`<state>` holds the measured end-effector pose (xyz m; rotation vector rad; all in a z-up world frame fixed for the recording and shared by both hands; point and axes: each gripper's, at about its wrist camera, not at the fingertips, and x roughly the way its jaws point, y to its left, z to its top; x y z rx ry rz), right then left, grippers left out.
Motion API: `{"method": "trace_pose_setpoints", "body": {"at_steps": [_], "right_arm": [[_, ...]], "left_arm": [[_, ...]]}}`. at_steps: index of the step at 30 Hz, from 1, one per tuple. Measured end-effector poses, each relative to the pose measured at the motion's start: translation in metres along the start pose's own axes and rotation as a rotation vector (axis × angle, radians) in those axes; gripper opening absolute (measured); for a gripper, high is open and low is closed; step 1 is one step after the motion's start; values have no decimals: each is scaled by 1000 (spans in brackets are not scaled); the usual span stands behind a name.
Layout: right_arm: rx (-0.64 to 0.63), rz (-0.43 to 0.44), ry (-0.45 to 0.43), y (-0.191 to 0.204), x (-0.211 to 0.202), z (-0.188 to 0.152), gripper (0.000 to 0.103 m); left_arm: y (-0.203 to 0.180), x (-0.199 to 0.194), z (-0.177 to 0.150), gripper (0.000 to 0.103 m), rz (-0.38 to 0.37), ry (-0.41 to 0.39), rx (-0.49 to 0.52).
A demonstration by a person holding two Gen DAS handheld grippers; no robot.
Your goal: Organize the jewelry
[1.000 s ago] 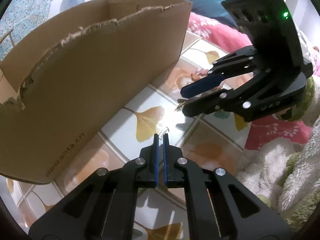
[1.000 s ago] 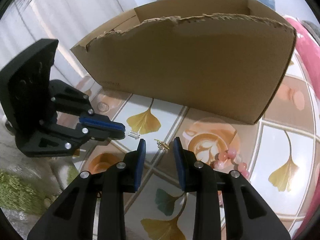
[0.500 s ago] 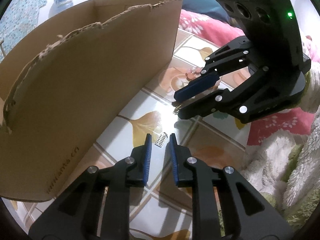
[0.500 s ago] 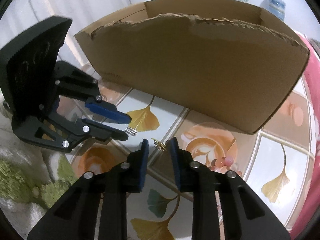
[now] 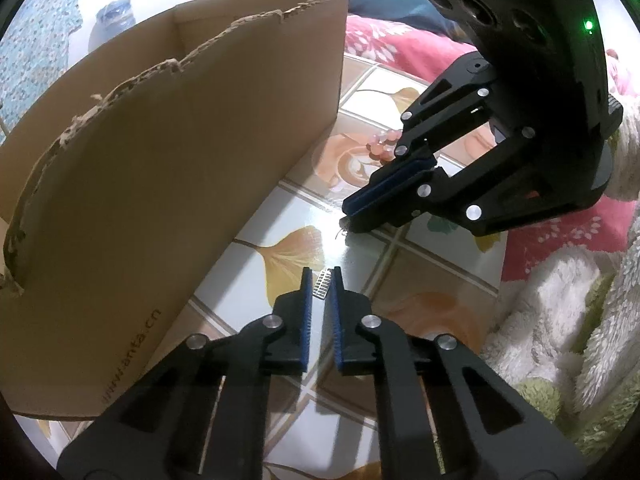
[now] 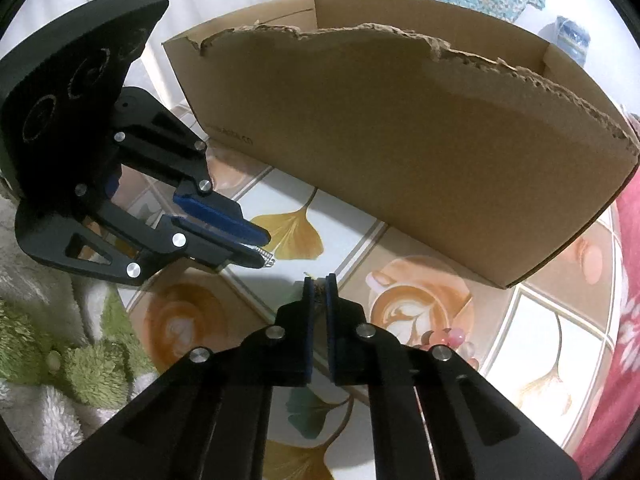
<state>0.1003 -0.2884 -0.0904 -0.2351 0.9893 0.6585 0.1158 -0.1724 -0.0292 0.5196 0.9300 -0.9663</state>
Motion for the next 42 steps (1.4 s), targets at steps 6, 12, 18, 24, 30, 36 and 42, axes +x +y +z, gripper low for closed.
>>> {"method": "trace_pose_setpoints", "body": {"at_steps": [6,12,18,24,30,36,42], "right_arm": [[17,6,-13,-3,-3,-3,4],[35,4,-35,-7,-13,-4,3],[49,1,-65,-13,-30,-8,3],[71,8,-110,-19,-52,-11,3],[69,10,-38,-13,-30,-9,27],[19,-32,-12,-8,-15,-11,25],[-16,-66,-2,-6,-10,-11,4]], "left_arm": [[-2,-1,-2,4,1,-11,7],[0,-10,-3,4,-5,-42,-9],[1,-22,-5,4,5,-64,-22],[1,-35,-6,4,15,-96,-36],[-2,-37,-12,4,23,-94,-31],[-4,-35,-13,4,22,-90,-34],[-4,-32,-13,4,27,-94,-53]]}}
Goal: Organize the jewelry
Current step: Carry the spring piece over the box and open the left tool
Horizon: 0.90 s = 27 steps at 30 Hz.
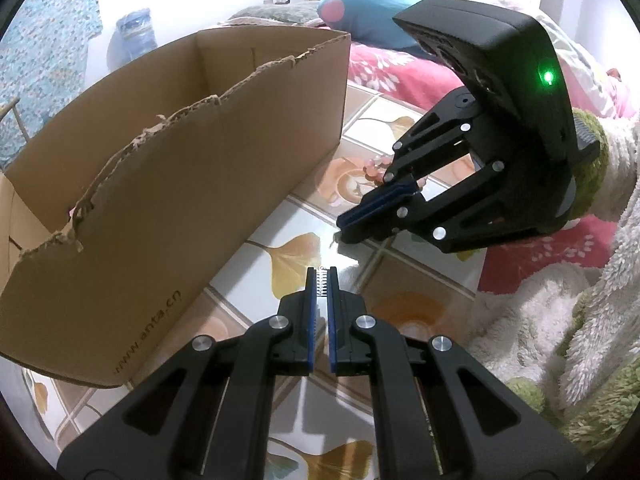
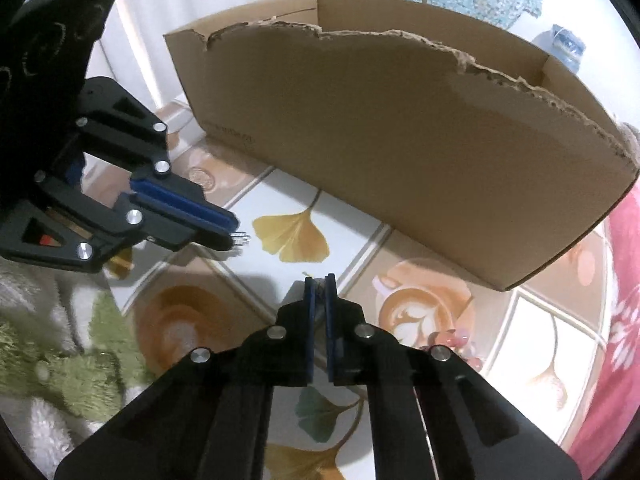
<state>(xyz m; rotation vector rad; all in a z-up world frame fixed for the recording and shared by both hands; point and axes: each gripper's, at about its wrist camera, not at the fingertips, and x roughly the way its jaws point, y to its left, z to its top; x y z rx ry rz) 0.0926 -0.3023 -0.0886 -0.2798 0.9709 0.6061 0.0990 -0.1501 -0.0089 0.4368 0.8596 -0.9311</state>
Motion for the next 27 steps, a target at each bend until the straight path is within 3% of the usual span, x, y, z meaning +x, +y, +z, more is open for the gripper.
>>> {"method": "trace_pose_setpoints", "body": {"at_steps": [5,14,18,23,27], "right_arm": [[91,50,-43,-9,-13,0,1],[169,61,-192,-26,-74,17,1],[132,62,-300,-28,-103,45,1],[135,81,-417,-51,-122,89,1],[147,130,-345,-72,-99,122,1]], "left_arm": [[3,-4,-2,4,9,-13,-10],[10,-42,8,4,30,-102,-44],[21,-77,23,4,64,-187,-48],[61,-110,48,4,123,-279,-94],[90,-96,64,4,116,-235,-141]]}}
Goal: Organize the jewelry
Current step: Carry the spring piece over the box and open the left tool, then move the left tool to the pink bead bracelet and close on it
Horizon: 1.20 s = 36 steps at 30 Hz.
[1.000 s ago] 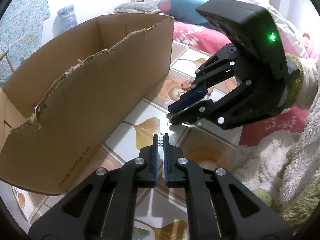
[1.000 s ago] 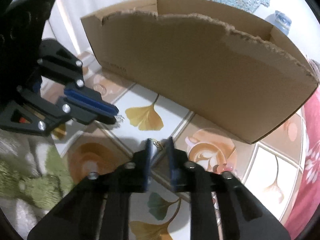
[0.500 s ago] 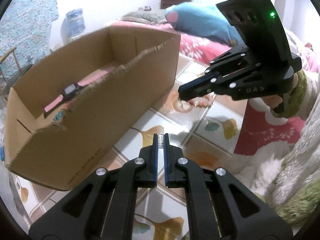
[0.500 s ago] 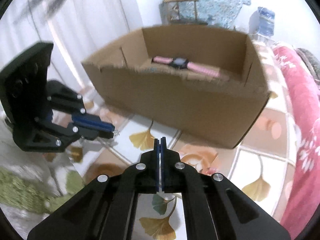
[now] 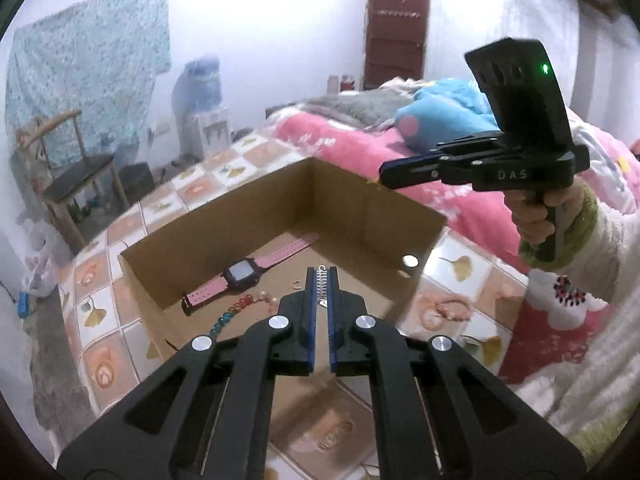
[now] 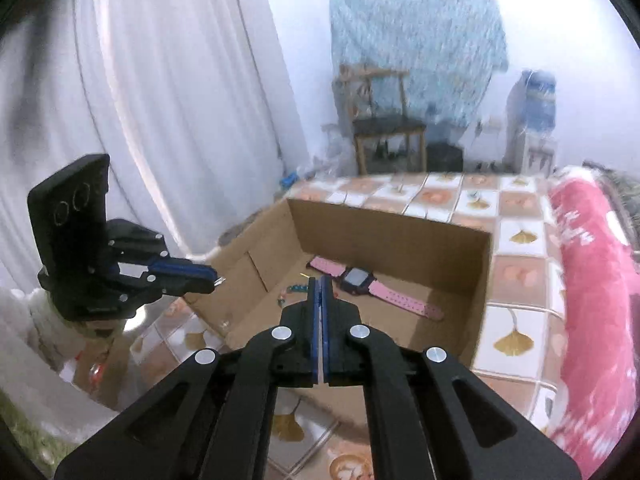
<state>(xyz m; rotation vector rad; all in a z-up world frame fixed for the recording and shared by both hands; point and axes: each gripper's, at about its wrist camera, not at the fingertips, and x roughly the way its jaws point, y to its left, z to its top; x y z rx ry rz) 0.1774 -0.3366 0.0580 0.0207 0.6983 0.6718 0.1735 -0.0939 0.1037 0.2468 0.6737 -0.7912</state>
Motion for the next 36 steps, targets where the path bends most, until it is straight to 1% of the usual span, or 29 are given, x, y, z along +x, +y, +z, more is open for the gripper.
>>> {"method": "trace_pose_setpoints", "body": {"at_steps": [2,3,4,5,6,7,10,12,13,15,16,17,19,22,24,26,28,31,33,34,36], "right_arm": [[27,37,80,-5,24,6,1],[49,61,142,-8,40,8,1],[61,67,196,-10,54,9,1],[61,63,242,-9,65,7,1],[58,47,278,-9,75,5,1],[52,22,310,-8,83,2,1],[37,-38,349,-7,94,-5,1],[50,-66,355,-8,95,-9,1],[65,-66,351,-10,95,-11,2],[94,-62,341,-20,95,-11,4],[111,-62,328,-23,91,-11,9],[125,-62,317,-26,88,-10,18],[148,-61,289,-30,78,-8,27],[164,-69,246,-35,65,-5,27],[183,-64,195,-38,51,-3,28],[207,-49,123,-42,32,-2,29],[225,-41,62,-44,16,-4,29],[230,-40,-60,-40,-25,-17,29],[214,-62,-110,-35,-49,-29,29],[211,-80,-124,-31,-60,-37,29],[225,-112,-121,-27,-75,-51,29]], "left_arm": [[9,21,4,4,-19,60,-37],[12,31,5,4,-32,92,-54],[16,43,4,4,-34,136,-70],[18,52,2,4,-31,176,-78],[19,57,1,4,-23,199,-78],[20,63,-2,4,1,225,-70],[21,67,-8,4,43,259,-55],[25,65,-10,4,30,265,-78],[26,64,-11,5,29,264,-87],[29,61,-13,10,32,268,-102],[31,59,-14,18,34,260,-113],[33,56,-15,24,35,249,-125],[37,50,-16,25,39,229,-135],[40,38,-17,27,52,192,-150],[40,30,-15,30,60,163,-158],[40,18,-13,32,67,117,-163],[34,2,-12,35,54,55,-154],[17,-17,-13,41,-6,-23,-118],[-5,-24,-17,44,-71,-56,-72],[-15,-24,-18,45,-97,-60,-51],[-34,-22,-22,45,-154,-60,-17]]}}
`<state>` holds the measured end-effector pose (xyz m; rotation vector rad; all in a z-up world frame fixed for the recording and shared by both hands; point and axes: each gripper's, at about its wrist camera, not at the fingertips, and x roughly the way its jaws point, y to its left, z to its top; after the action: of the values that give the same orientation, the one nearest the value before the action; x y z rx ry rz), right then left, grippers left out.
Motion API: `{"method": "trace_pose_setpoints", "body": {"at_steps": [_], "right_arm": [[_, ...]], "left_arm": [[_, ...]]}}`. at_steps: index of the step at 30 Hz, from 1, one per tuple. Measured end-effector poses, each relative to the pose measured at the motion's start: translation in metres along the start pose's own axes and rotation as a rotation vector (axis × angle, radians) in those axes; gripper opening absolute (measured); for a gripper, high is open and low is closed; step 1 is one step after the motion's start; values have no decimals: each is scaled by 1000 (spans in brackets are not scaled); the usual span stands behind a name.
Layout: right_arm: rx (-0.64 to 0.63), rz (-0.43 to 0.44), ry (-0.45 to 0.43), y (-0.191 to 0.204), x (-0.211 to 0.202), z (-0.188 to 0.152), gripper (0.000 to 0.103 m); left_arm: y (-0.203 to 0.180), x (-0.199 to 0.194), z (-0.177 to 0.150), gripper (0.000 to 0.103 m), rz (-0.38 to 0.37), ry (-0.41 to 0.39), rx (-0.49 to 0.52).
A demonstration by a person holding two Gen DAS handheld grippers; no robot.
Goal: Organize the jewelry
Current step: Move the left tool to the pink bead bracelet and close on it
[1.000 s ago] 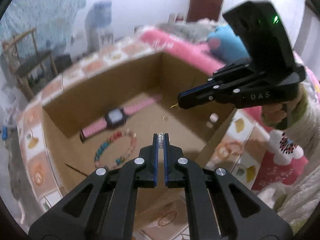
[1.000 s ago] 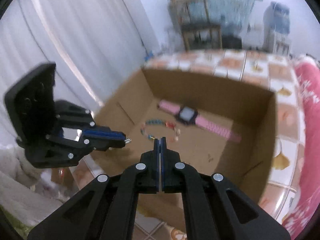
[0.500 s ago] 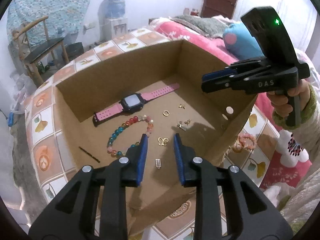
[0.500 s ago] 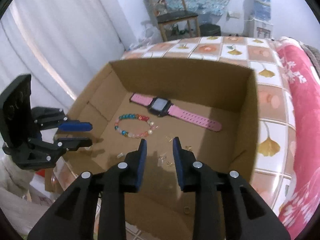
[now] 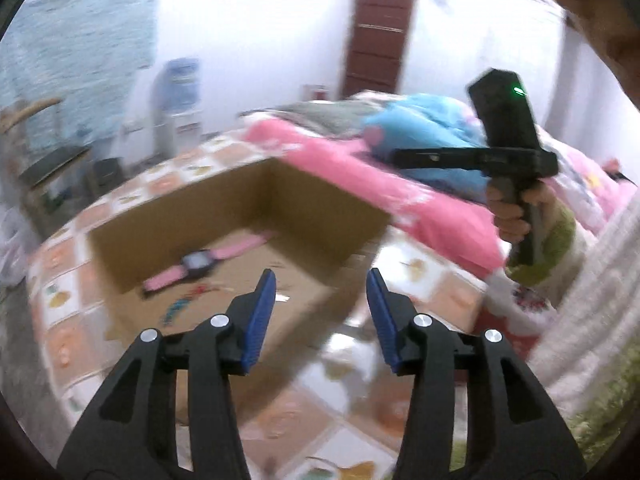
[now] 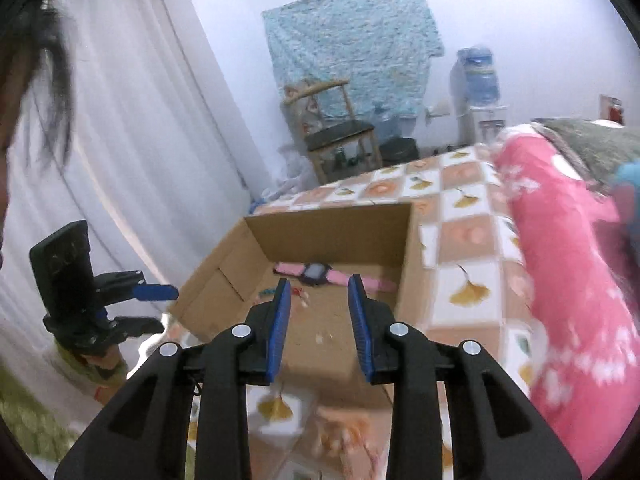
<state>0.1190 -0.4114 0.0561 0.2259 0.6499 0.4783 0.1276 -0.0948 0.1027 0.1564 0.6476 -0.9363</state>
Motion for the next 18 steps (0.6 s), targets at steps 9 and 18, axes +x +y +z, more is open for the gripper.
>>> {"method": "trace_pose_setpoints", "body": {"at_steps": [9,18], "right_arm": [[148,-230,246,-19,13,-84,29],[139,-299,364,-25,42,-120,27]], "left_arm": [[-55,79,-28,45,-159,103,0],[-58,152,-37,33,-101,181,-48]]}}
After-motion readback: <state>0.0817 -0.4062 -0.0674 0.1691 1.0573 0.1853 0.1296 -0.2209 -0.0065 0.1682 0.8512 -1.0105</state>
